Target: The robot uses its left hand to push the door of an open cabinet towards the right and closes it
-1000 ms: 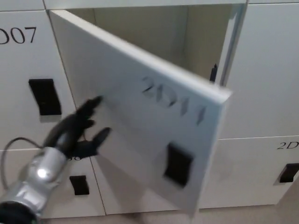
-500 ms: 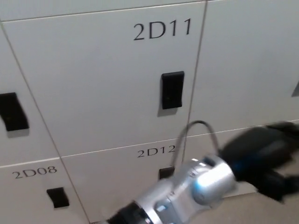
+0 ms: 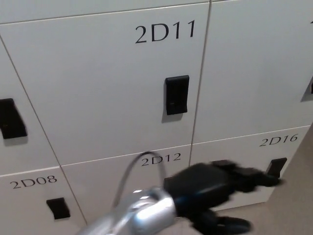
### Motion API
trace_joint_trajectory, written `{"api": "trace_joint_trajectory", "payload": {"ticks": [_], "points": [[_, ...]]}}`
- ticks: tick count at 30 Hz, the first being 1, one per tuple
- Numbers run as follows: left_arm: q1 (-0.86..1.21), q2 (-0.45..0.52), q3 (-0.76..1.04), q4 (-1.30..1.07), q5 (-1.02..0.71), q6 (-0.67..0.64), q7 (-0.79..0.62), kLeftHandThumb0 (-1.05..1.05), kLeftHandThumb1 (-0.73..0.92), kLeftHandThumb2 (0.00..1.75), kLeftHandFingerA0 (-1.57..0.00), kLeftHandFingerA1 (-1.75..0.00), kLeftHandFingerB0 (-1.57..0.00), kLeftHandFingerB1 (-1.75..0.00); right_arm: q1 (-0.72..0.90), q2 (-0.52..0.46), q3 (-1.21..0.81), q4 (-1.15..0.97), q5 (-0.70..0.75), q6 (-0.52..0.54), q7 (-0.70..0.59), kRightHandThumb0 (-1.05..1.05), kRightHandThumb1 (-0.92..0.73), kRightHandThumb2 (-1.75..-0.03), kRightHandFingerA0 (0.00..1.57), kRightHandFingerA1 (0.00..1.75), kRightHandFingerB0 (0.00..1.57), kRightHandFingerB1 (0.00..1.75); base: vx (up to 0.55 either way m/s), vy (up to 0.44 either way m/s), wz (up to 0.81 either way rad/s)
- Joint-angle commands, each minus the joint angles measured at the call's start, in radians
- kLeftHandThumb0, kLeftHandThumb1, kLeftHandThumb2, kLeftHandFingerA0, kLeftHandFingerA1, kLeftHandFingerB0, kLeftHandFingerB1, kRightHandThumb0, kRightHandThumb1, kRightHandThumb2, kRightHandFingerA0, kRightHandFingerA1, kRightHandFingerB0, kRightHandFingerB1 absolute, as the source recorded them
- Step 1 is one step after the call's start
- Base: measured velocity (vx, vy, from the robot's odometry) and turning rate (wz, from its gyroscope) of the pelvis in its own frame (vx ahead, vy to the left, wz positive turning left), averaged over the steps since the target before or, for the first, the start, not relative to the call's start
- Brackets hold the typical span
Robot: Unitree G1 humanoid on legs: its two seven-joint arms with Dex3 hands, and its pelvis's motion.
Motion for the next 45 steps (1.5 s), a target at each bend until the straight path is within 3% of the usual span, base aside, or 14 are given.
{"api": "trace_joint_trajectory", "payload": {"ticks": [1,11,12,13,14,15,17,18,20,21,23,28,31,45], "points": [[0.218,0.271,0.285,0.076,-0.217,-0.104,-0.071,-0.78,0.92,0.70,-0.30,-0.32,-0.24,-0.30,-0.016,-0.008,-0.017,0.009,0.013,0.004,-0.016,-0.65,-0.91,-0.68,0.32,0.36,0.21,0.30,0.00,0.000,0.00],[0.367,0.415,0.519,0.433,-0.229,-0.287,0.031,-0.82,0.92,0.72,-0.35,-0.36,-0.30,-0.33,-0.013,-0.011,-0.042,0.015,0.026,0.014,-0.031,-0.64,-0.92,-0.68,0.33,0.38,0.20,0.31,0.00,0.000,0.00],[0.393,0.418,0.566,0.497,-0.249,-0.285,0.056,-0.85,0.92,0.69,-0.37,-0.34,-0.33,-0.33,-0.012,-0.008,-0.054,0.016,0.038,0.011,-0.021,-0.69,-0.79,-0.92,0.24,0.45,0.16,0.41,0.00,0.000,0.00],[0.400,0.419,0.581,0.517,-0.254,-0.287,0.062,-0.85,0.92,0.69,-0.37,-0.34,-0.33,-0.33,-0.012,-0.008,-0.057,0.016,0.042,0.010,-0.018,-0.69,-0.79,-0.92,0.24,0.45,0.16,0.41,0.00,0.000,0.00],[0.399,0.421,0.606,0.569,-0.272,-0.286,0.060,-0.92,0.83,0.75,-0.38,-0.37,-0.30,-0.34,-0.013,-0.005,-0.060,0.017,0.044,0.013,-0.021,-0.63,-0.92,-0.67,0.30,0.38,0.19,0.30,0.00,0.000,0.00],[0.391,0.420,0.635,0.630,-0.288,-0.293,0.050,-0.92,0.83,0.75,-0.38,-0.37,-0.30,-0.34,-0.015,-0.001,-0.062,0.018,0.044,0.018,-0.025,-0.63,-0.92,-0.67,0.30,0.38,0.19,0.30,0.00,0.000,0.00],[0.367,0.436,0.649,0.716,-0.286,-0.262,0.018,-0.86,0.91,0.68,-0.37,-0.34,-0.28,-0.30,-0.013,-0.004,-0.056,0.019,0.035,0.023,-0.028,-0.63,-0.92,-0.69,0.30,0.37,0.19,0.31,0.00,0.000,0.00],[0.340,0.454,0.651,0.779,-0.277,-0.225,-0.017,-0.95,0.80,0.78,-0.39,-0.39,-0.33,-0.36,-0.013,-0.007,-0.060,0.019,0.037,0.024,-0.022,-0.63,-0.92,-0.67,0.30,0.37,0.19,0.30,0.00,0.000,0.00],[0.326,0.461,0.649,0.803,-0.272,-0.208,-0.033,-0.95,0.80,0.78,-0.39,-0.39,-0.33,-0.36,-0.015,-0.008,-0.065,0.019,0.042,0.023,-0.017,-0.63,-0.92,-0.67,0.30,0.37,0.19,0.30,0.00,0.000,0.00],[0.292,0.476,0.632,0.851,-0.247,-0.173,-0.056,-0.88,0.92,0.68,-0.41,-0.37,-0.34,-0.31,-0.020,-0.010,-0.067,0.018,0.044,0.025,-0.015,-0.64,-0.92,-0.67,0.30,0.37,0.19,0.30,0.00,0.000,0.00],[0.216,0.496,0.592,0.971,-0.194,-0.097,-0.112,-0.88,0.92,0.70,-0.37,-0.37,-0.27,-0.29,-0.027,-0.013,-0.066,0.017,0.040,0.027,-0.015,-0.63,-0.92,-0.67,0.30,0.37,0.19,0.30,0.00,0.000,0.00],[0.173,0.488,0.590,1.082,-0.191,-0.025,-0.145,-0.88,0.89,0.68,-0.33,-0.36,-0.31,-0.30,-0.025,-0.010,-0.058,0.020,0.029,0.027,-0.022,-0.61,-0.92,-0.67,0.30,0.36,0.21,0.31,0.00,0.000,0.00],[0.141,0.467,0.651,1.168,-0.251,0.073,-0.191,-0.93,0.81,0.79,-0.34,-0.40,-0.29,-0.34,-0.033,-0.005,-0.064,0.021,0.033,0.034,-0.020,-0.62,-0.92,-0.67,0.29,0.36,0.20,0.30,0.00,0.000,0.00],[0.176,0.355,0.765,1.222,-0.271,0.067,-0.153,-0.98,0.75,0.85,-0.33,-0.46,-0.26,-0.36,-0.003,-0.020,-0.066,0.023,0.023,0.013,-0.002,-0.61,-0.92,-0.67,0.31,0.37,0.21,0.31,0.00,0.000,0.00]]}}
